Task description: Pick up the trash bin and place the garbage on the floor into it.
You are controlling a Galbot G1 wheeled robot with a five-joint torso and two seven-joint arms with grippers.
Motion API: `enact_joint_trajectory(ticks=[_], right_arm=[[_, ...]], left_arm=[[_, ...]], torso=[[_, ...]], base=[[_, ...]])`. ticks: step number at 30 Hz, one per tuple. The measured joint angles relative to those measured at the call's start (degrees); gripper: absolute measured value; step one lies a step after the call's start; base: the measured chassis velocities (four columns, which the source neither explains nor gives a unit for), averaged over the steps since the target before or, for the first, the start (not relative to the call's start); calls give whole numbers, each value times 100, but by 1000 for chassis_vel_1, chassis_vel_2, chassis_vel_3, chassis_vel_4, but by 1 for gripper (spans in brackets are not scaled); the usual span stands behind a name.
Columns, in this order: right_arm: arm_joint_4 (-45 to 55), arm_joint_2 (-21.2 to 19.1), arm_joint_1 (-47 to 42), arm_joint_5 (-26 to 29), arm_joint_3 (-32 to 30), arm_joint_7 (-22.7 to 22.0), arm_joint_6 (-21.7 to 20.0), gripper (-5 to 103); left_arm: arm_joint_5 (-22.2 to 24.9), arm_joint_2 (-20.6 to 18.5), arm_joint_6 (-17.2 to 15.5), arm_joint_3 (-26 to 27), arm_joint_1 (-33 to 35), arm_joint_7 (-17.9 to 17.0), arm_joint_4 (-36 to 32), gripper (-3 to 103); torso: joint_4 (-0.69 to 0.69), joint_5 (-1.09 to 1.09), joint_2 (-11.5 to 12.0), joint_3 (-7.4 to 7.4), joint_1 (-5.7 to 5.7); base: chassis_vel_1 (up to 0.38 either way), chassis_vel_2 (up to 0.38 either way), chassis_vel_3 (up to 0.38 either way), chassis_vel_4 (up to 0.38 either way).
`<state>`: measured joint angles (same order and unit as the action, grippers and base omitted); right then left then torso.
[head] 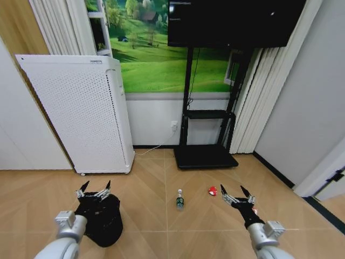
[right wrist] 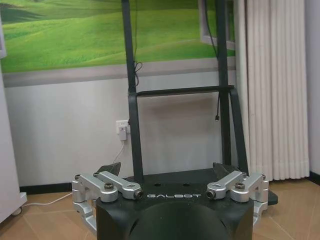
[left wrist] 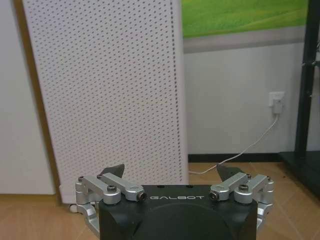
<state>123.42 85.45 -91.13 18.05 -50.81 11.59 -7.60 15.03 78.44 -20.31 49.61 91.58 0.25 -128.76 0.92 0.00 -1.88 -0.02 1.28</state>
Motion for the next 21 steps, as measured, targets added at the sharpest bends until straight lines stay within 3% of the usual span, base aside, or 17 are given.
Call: enact_joint_trajectory(ticks=[1,6,11,15,21], right_arm=[[-33,-55,38,151,-97,-42,-8,100],[-67,-161,37,267,-165,-61,-18,100],[-122,-122,84,192,-46,-75,-44,100],[-162,-89,106,106,14,-78,-54,100],[-207,-82,137,70,44,-107,-61,100]], left_arm=[[25,30,-137,187,123,-63,71,100],[133,67,-144,623,366,71,377,100],[369,82,103,939,526,219,1048,100],[456,74,151,997,495,222,1350,100],[671,73,-101,891,302,57,1630,100]], torso=[[0,0,-5,0,1],[0,0,-18,0,4],[-1,-1,-29,0,5],[-1,-2,-35,0,6],[-1,-1,-43,0,8]], base=[[0,0,0,0],[0,0,0,0],[0,0,0,0],[0,0,0,0],[0,0,0,0]])
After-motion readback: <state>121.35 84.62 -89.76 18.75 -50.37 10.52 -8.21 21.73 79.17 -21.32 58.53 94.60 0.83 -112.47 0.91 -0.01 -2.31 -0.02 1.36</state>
